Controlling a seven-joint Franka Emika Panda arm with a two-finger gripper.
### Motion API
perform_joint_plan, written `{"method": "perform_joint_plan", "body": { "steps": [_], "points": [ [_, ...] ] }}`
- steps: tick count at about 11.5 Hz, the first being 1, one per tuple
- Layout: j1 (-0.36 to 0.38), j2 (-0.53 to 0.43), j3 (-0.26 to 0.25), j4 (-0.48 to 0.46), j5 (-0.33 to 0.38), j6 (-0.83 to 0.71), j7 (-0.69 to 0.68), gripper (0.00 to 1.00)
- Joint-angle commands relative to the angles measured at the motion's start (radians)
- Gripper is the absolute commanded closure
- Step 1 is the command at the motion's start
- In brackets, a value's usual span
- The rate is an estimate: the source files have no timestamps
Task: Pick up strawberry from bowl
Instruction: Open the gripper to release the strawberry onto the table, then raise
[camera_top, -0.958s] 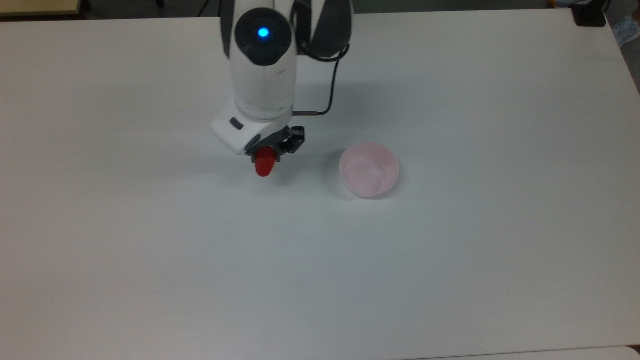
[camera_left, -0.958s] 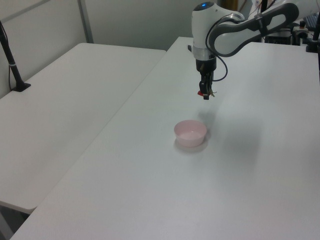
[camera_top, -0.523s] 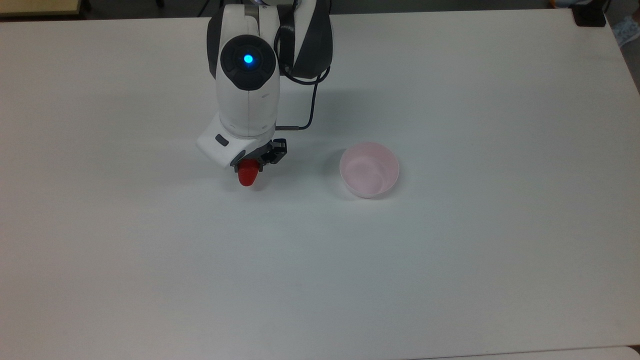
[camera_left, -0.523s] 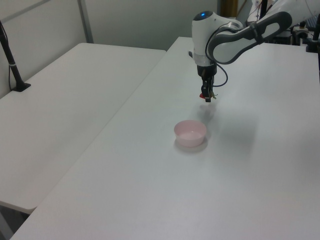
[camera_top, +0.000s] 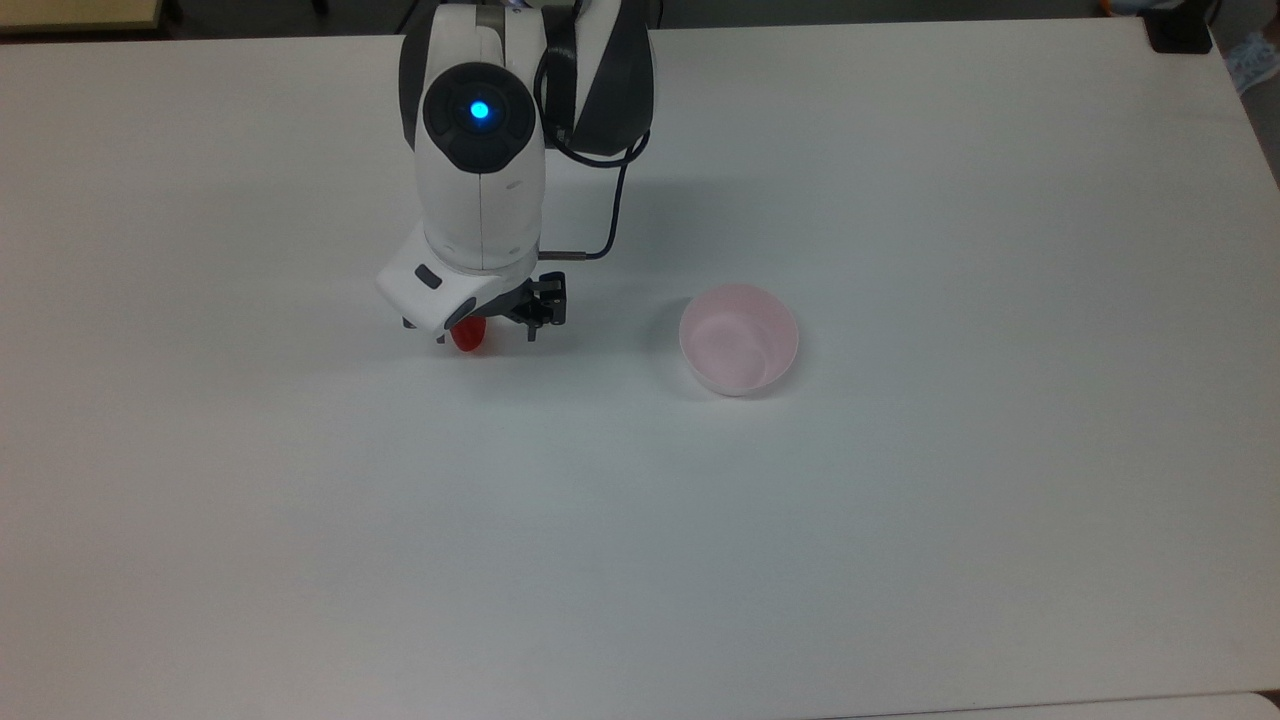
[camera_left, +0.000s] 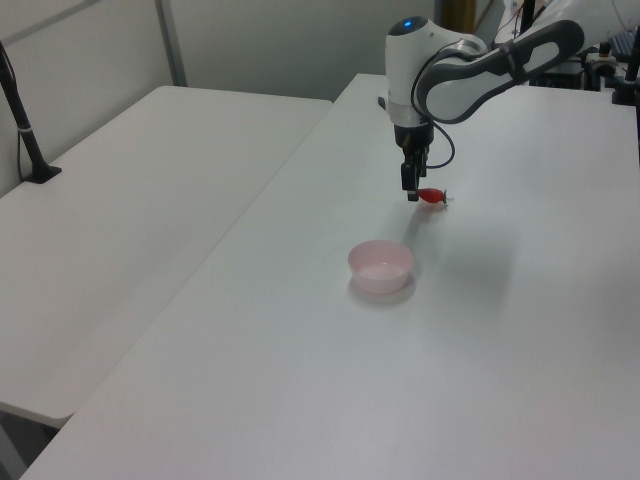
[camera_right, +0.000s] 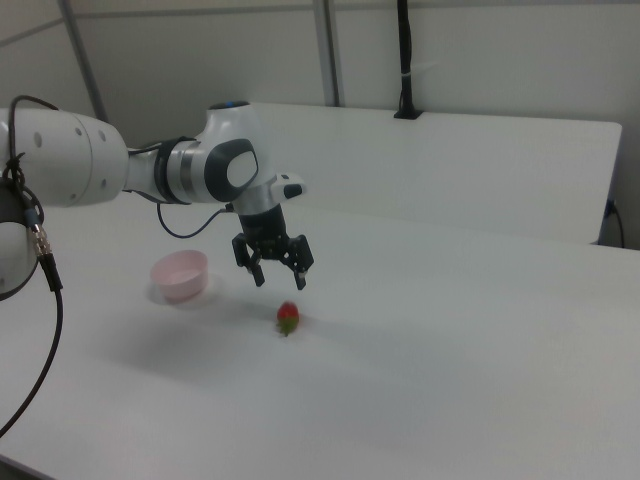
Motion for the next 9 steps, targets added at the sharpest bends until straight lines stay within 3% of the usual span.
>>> {"method": "perform_joint_plan", "body": {
  "steps": [1,5,7,9],
  "points": [
    [0.008,-0.106,0.009,-0.014,-0.008,-0.058,0.022,0.00],
    [0.047,-0.271,0.016,-0.014,0.014,-0.247,0.041,0.00],
    [0.066,-0.353,0.011,-0.016,0.086,-0.298,0.154,0.00],
    [0.075,-0.415,0.003,-0.022,0.100,-0.367,0.174,0.00]
  ]
}}
